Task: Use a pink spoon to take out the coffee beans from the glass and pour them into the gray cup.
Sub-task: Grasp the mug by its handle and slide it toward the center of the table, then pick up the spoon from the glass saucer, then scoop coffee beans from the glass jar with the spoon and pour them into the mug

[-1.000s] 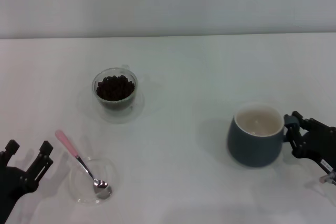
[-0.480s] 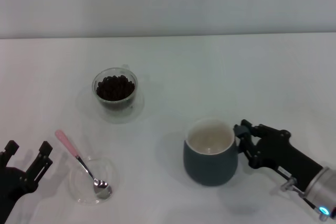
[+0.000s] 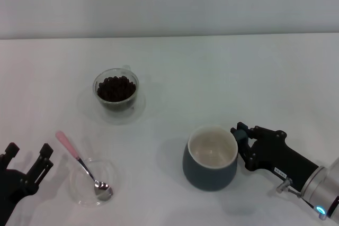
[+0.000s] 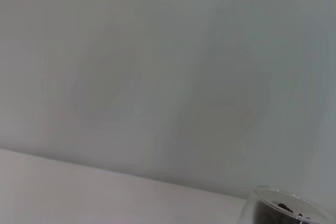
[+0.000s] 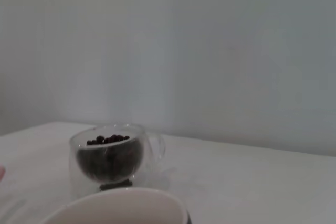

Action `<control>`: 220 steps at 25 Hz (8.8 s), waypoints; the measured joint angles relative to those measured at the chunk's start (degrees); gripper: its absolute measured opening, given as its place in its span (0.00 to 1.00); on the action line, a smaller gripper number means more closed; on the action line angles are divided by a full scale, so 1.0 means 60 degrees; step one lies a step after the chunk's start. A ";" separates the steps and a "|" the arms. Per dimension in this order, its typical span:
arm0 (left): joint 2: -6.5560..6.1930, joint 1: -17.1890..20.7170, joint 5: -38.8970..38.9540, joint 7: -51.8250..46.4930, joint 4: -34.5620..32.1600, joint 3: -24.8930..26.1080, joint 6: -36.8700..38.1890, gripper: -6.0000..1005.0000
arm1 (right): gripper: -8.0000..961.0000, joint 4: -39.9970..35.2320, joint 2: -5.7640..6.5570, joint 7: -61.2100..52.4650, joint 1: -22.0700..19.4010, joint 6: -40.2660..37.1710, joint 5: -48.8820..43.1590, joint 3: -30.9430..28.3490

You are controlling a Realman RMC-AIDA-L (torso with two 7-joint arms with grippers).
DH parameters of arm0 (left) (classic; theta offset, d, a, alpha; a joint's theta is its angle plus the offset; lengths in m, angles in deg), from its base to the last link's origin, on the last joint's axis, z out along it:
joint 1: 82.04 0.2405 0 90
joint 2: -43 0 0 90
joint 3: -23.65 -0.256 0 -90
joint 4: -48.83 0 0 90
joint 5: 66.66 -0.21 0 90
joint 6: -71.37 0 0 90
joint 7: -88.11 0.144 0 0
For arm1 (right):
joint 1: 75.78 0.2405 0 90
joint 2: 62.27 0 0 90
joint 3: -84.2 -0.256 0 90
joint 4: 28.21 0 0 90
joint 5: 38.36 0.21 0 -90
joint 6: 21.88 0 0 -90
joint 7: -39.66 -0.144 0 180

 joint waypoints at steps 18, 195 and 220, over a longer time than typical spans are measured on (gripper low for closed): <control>0.0000 0.0002 -0.0007 0.0000 0.0002 0.0015 0.0011 0.86 | 0.56 -0.0276 0.0155 -0.1049 -0.0382 -0.0354 -0.0041 0.0592; 0.0002 -0.4848 -0.0487 -0.5135 -0.2719 -0.0875 0.2892 0.14 | 0.89 -0.0602 0.0131 -0.0681 -0.0704 -0.1826 0.0709 -0.1680; 0.0044 -0.4734 0.0379 -0.3910 -0.1440 -0.0805 0.3502 0.14 | 0.89 -0.0289 0.0146 -0.0688 -0.0827 -0.1942 0.0649 -0.1678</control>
